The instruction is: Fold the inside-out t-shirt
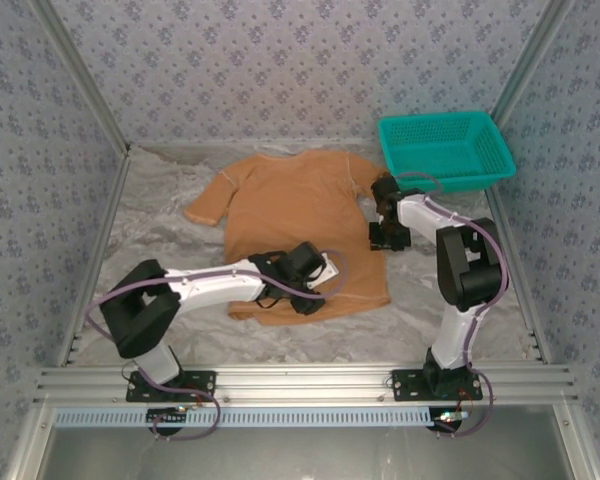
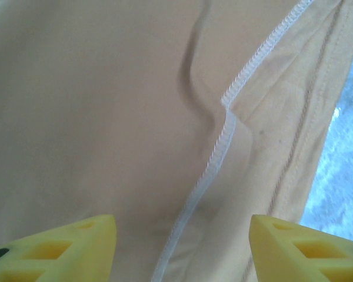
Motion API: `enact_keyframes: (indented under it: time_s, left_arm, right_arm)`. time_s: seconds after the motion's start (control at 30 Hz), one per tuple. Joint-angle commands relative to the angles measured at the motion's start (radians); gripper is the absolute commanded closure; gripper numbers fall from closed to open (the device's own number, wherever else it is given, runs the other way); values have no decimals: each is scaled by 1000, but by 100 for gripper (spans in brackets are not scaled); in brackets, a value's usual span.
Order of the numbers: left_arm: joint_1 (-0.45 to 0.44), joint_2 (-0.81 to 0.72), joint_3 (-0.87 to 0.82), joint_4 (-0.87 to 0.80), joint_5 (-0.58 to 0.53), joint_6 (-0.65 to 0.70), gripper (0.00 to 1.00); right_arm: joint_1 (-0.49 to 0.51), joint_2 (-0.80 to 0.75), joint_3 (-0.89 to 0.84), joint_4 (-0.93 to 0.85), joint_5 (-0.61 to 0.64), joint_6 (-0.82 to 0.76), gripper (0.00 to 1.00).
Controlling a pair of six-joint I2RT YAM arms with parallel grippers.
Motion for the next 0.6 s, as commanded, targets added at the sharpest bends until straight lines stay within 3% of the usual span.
enact_keyframes:
  time_s: [0.0,0.37,0.57]
  left_arm:
    - [-20,66,57,8,-41,67,43]
    - [-26,173,100,-6,-122,112,42]
    - [-20,165,98,5,-128,98,57]
  right_arm:
    - [-14,-86,-10,-10,-31,-14,60]
    - [-52,-186,-100,19,-94,-24,57]
    - [-50,-190,-105,21,-97,-32,57]
